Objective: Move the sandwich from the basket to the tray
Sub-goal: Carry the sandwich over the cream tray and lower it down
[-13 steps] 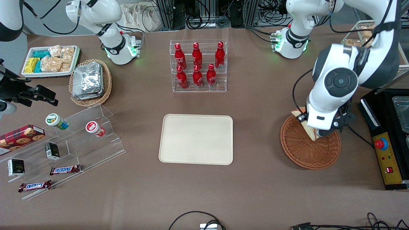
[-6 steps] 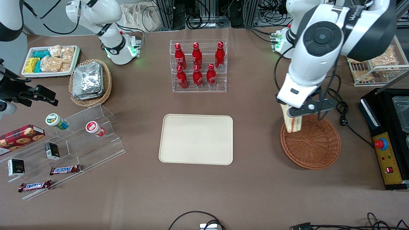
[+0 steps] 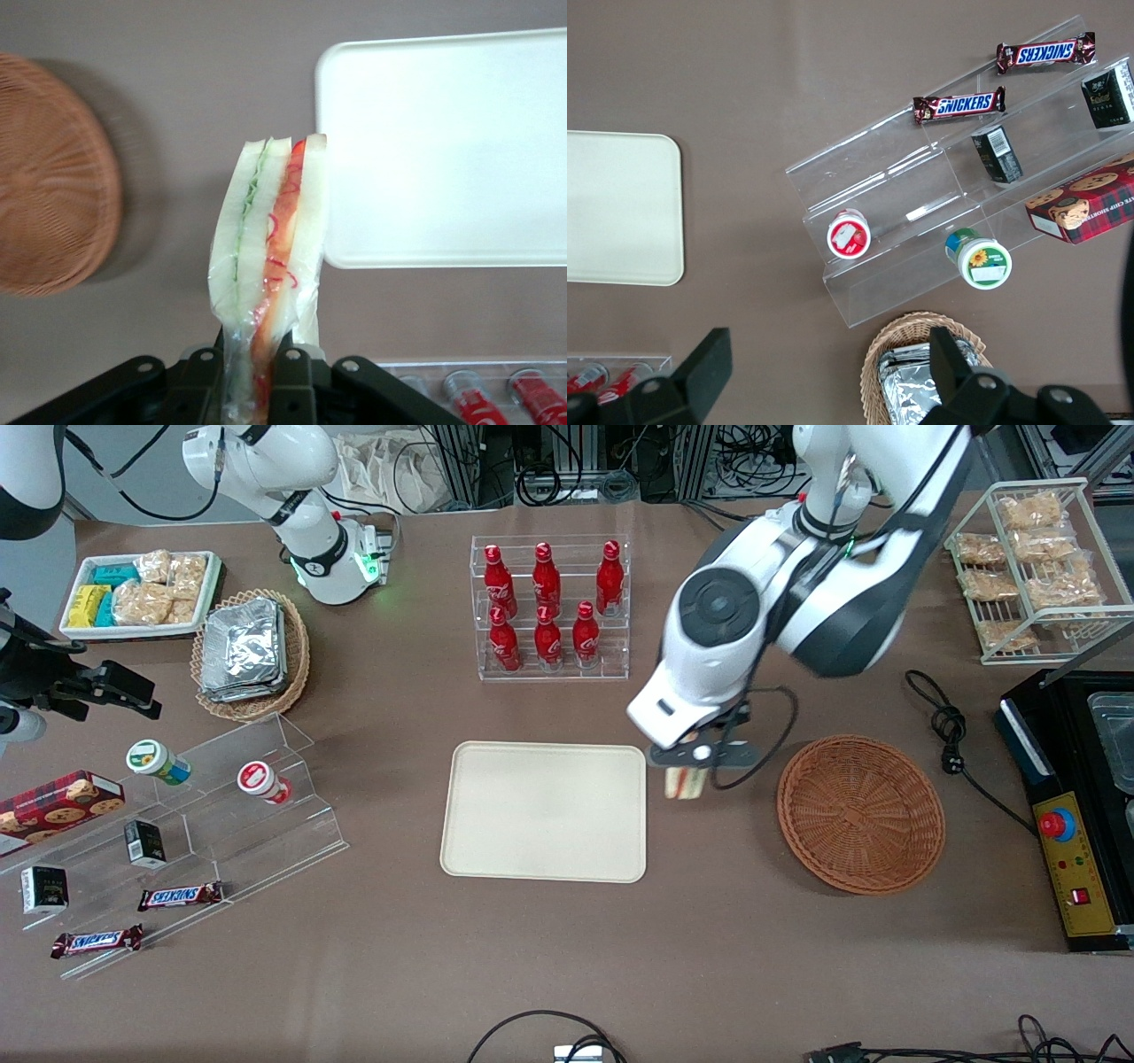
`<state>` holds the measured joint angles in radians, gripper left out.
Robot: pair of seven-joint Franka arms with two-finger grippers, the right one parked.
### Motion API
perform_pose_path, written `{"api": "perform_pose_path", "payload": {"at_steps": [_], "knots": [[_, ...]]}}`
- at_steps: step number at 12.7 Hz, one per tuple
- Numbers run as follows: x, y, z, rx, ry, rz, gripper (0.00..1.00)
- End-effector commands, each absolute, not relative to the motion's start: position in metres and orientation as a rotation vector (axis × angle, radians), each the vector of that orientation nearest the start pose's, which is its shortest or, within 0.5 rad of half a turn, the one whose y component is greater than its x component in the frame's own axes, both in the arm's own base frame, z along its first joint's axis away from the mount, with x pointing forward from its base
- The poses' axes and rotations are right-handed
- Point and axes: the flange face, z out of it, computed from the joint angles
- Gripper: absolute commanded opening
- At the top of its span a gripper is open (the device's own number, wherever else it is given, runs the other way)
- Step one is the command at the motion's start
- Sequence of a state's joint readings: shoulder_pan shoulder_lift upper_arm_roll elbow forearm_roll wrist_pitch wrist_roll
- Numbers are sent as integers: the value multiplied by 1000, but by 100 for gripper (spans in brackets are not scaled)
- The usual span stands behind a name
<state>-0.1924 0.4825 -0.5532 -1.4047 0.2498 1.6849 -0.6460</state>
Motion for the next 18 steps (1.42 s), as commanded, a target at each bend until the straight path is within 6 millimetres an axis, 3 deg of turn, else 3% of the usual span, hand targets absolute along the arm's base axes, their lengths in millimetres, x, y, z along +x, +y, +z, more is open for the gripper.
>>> {"api": "perform_pose_path", "payload": {"at_steps": [1, 2, 4, 6, 9, 11, 12, 13, 14, 15, 18], "knots": [[564, -426, 393, -3066, 227, 115, 0], [561, -442, 369, -3059, 229, 87, 0], [560, -453, 324, -3006, 232, 60, 0], [554, -465, 295, -3008, 266, 79, 0], [558, -469, 258, -3003, 224, 21, 0], [559, -469, 247, -2997, 218, 7, 3], [560, -470, 247, -3004, 217, -4, 12], [560, -470, 246, -3008, 223, -8, 42], [560, -471, 246, -3013, 226, -13, 78], [564, -468, 242, -3012, 223, -29, 100], [572, -461, 258, -3020, 147, -68, 100]]}}
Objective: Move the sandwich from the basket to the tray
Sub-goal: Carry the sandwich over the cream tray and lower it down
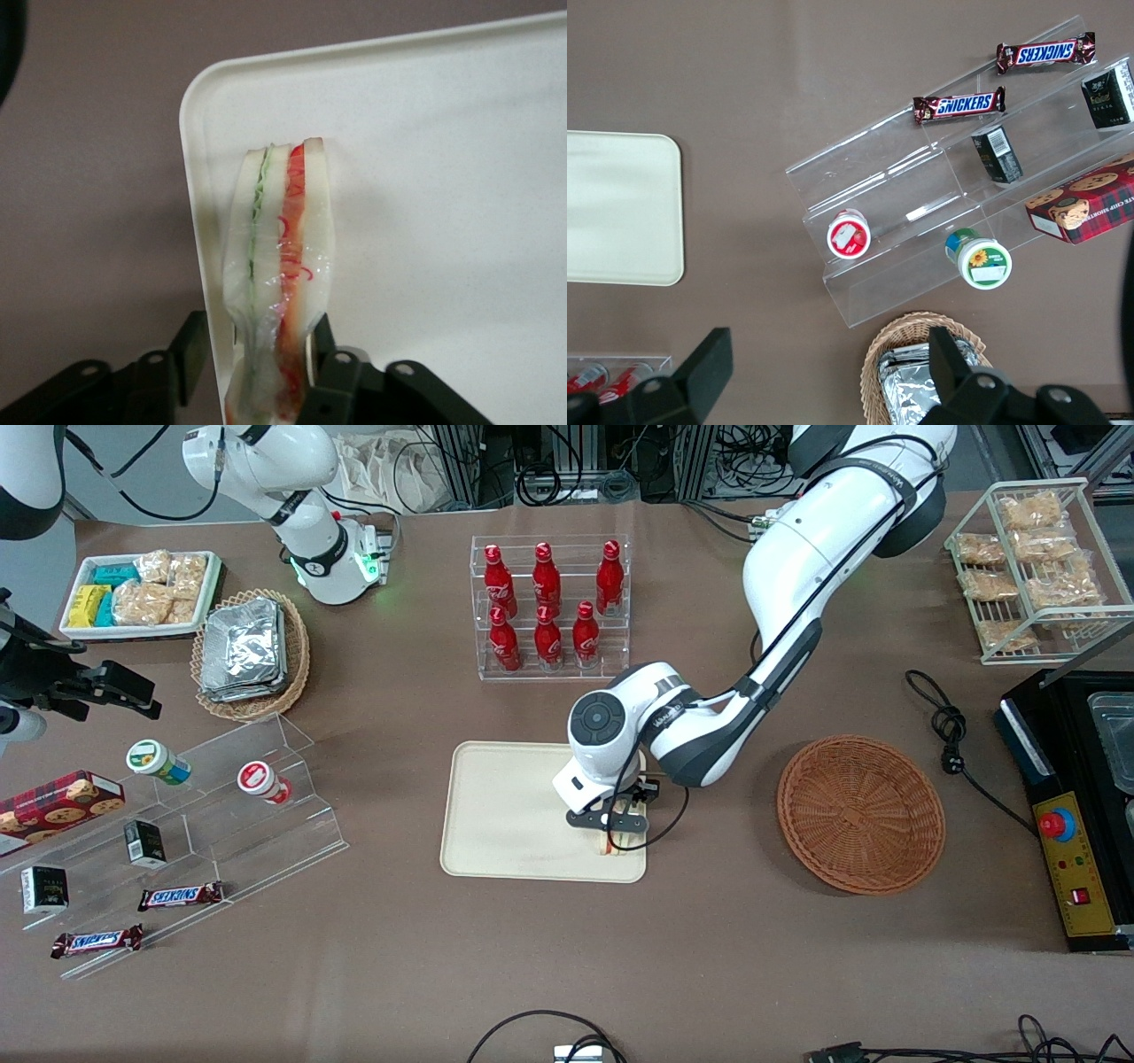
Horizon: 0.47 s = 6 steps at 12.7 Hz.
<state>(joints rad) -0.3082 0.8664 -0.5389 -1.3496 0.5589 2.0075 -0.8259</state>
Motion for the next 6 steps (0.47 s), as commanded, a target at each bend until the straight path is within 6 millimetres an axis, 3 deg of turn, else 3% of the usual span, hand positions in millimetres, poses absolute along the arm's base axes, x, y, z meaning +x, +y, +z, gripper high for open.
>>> {"api": "perform_pose_path", "payload": {"at_steps": [1, 4, 5, 6], "knots": [[573, -458, 273, -3019, 88, -94, 100], [576, -436, 344, -3024, -14, -104, 100], [571, -433, 385, -3059, -30, -136, 100], [573, -412, 417, -3075, -78, -141, 100]]}}
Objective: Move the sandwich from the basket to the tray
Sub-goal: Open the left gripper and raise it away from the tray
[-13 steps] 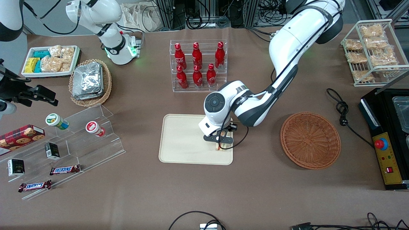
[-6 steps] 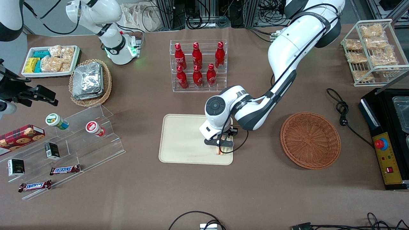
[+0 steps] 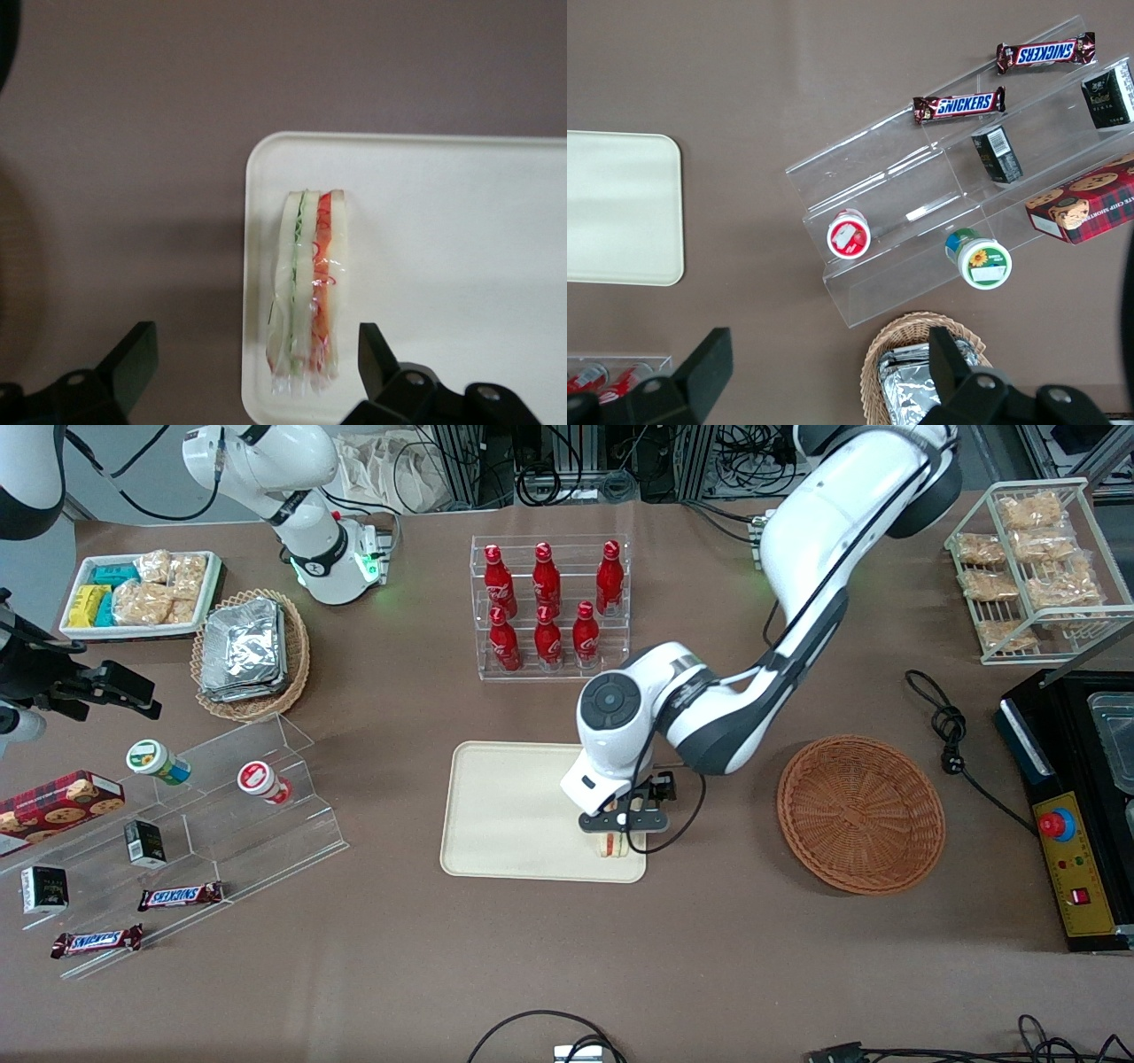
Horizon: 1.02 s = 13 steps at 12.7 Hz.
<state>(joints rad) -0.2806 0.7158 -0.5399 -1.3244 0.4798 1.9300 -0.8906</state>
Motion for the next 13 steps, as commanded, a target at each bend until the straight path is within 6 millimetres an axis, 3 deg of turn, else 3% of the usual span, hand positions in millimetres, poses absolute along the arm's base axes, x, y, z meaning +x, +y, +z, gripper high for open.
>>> {"api": "perform_pose_path", "payload": {"at_steps": [1, 2, 3, 6, 8, 11, 13], "knots": [[573, -389, 449, -3094, -78, -134, 100], [567, -371, 476, -3107, -48, -103, 100], [575, -329, 494, -3104, -54, -65, 100], [576, -238, 533, -3075, 2, -81, 100], [568, -202, 551, -3054, 49, -111, 100], [552, -117, 586, -3138, 145, -51, 100], [537, -96, 597, -3153, 166, -48, 100]]}}
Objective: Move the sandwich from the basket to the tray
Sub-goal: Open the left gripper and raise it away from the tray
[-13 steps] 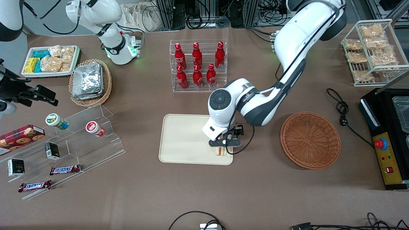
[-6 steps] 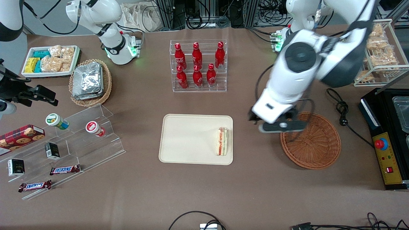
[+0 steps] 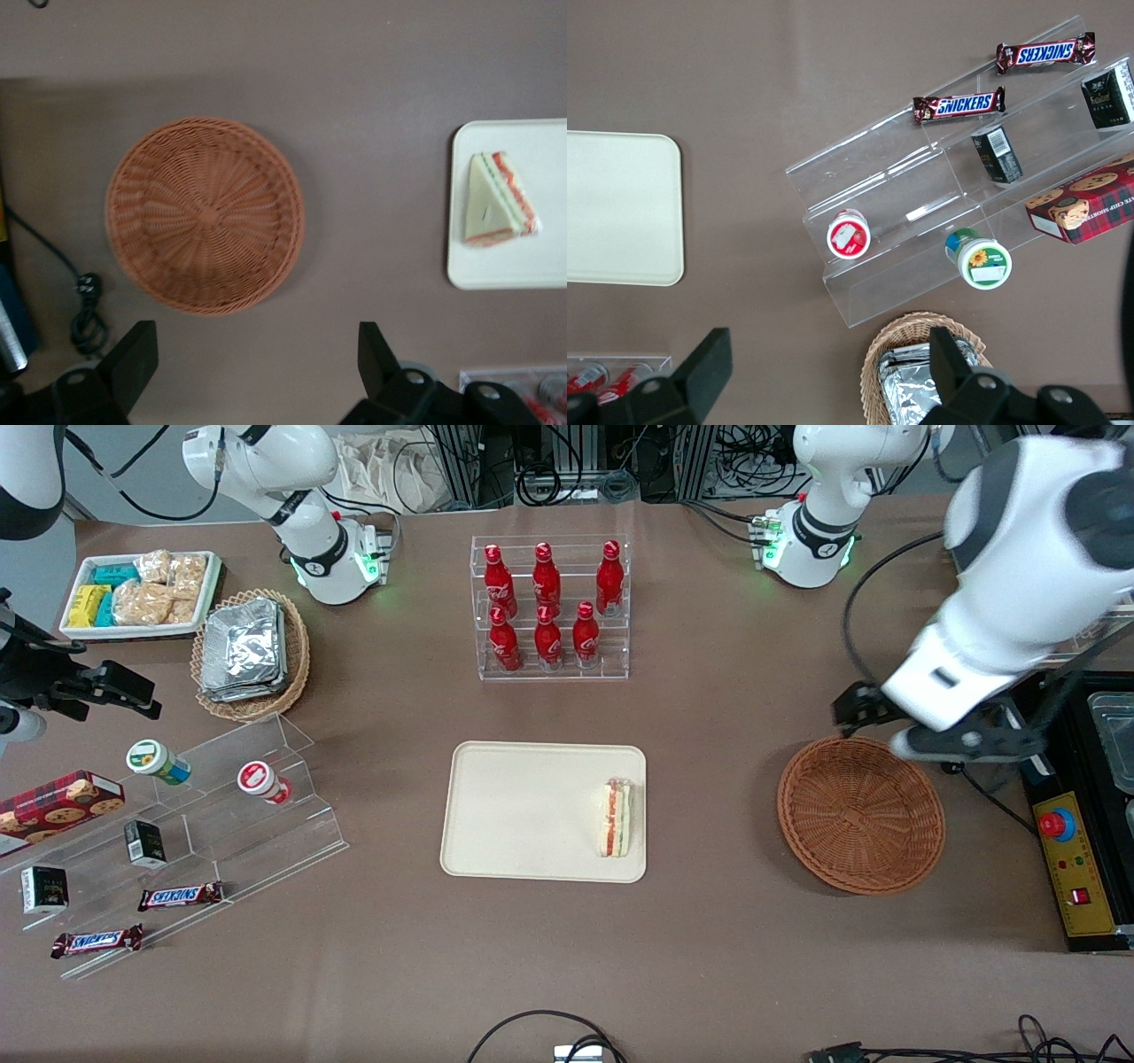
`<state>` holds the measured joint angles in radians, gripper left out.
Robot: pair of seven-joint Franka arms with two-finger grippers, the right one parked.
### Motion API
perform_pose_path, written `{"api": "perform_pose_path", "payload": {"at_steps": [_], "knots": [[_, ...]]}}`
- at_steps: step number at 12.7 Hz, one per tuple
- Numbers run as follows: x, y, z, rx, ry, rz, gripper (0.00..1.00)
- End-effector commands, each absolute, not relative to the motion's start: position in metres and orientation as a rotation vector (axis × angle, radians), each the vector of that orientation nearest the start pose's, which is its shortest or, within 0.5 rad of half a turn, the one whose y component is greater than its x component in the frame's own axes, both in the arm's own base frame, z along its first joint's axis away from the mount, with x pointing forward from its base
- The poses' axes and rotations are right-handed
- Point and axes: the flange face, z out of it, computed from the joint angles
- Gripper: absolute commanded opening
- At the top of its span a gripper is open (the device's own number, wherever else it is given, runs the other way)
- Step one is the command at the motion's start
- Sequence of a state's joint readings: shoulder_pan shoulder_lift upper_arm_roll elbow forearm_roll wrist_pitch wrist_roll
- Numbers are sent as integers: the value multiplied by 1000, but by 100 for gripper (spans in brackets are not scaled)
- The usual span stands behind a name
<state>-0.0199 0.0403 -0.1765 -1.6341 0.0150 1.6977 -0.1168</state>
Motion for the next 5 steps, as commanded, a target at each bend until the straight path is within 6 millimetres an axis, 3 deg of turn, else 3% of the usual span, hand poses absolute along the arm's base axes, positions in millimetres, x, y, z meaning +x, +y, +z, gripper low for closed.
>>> {"api": "perform_pose_path", "payload": {"at_steps": [1, 5], "knots": [[535, -96, 598, -3149, 162, -29, 100], [529, -96, 597, -3130, 172, 74, 100]]}}
